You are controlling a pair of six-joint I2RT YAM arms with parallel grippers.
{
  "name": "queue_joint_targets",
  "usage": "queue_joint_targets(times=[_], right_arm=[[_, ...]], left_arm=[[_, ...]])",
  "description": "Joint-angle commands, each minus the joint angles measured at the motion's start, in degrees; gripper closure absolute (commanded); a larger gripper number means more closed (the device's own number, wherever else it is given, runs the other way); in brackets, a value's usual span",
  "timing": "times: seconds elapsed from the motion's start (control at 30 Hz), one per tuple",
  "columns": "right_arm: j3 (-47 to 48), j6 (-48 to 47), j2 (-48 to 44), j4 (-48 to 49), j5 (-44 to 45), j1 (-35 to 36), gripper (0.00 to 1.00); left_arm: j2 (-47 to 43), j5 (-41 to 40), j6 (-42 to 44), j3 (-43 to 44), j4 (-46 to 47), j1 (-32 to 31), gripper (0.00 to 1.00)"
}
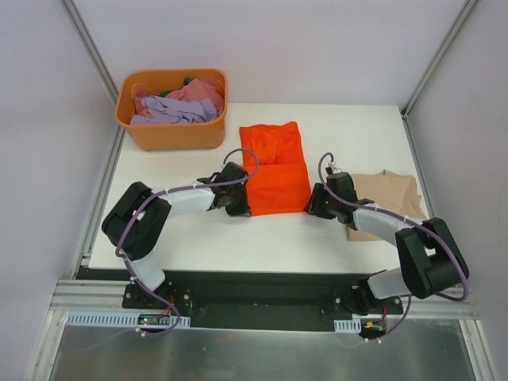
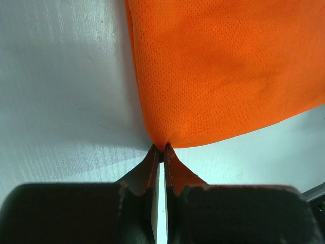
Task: Fold and stack the t-shirts
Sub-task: Grab one side of the 2/3 rectangular tshirt with both arms, then fold the long partially folded tshirt into a neat square
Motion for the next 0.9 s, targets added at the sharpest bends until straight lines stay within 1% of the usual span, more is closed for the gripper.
queue_joint_targets(times=[0.0, 0.03, 0.13, 0.2, 0.3, 0.33, 0.43, 0.53, 0.67, 0.8, 0.87], right_arm=[[1.8, 0.7, 2.5, 0.8, 0.5, 0.0, 0.61], [2.2, 1.1, 3.2, 0.7, 0.3, -0.1, 0.63], [2.5, 1.8, 4.2, 1.1, -0.1, 0.3, 0.75], [2.1, 1.6, 3.3, 1.6, 1.1, 0.9, 0.82], [1.1, 0.3, 1.3, 2.7, 1.7, 1.2, 0.97], [0.8, -0.2, 0.4, 2.7, 1.5, 1.2, 0.99], [1.4, -2.8, -4.2, -2.1, 0.2, 1.7, 0.99], [1.9, -3.4, -10.4, -10.2, 0.5, 2.5, 0.99], [0.9, -3.0, -18.7, -16.8, -7.3, 3.5, 0.99], [2.2, -3.5, -27.0, -26.5, -15.4, 5.4, 0.99], [3.2, -3.7, -30.3, -31.3, -19.2, 6.6, 0.99]], left_arm=[[-0.9, -1.4, 0.9, -1.1, -0.4, 0.1, 1.0], [-0.9, -1.5, 0.9, -1.0, -0.4, 0.1, 1.0], [-0.9, -1.8, 0.7, -1.0, -0.4, 0.1, 1.0], [-1.5, -1.8, 0.4, -1.4, -0.4, 0.1, 1.0], [-3.1, -2.9, 0.6, -2.4, -0.4, 0.1, 1.0], [-3.7, -3.1, 0.8, -2.7, -0.5, 0.1, 1.0], [-7.2, -2.3, 1.8, -3.6, -0.6, 0.0, 1.0], [-12.4, -2.3, 2.0, -6.3, -0.9, -0.7, 1.0], [-21.3, -1.8, 1.6, -10.9, -2.5, -1.9, 1.0], [-30.4, 1.3, 0.4, -14.9, -4.3, -3.5, 1.0], [-36.0, 1.2, -0.5, -16.7, -5.9, -5.2, 1.0]])
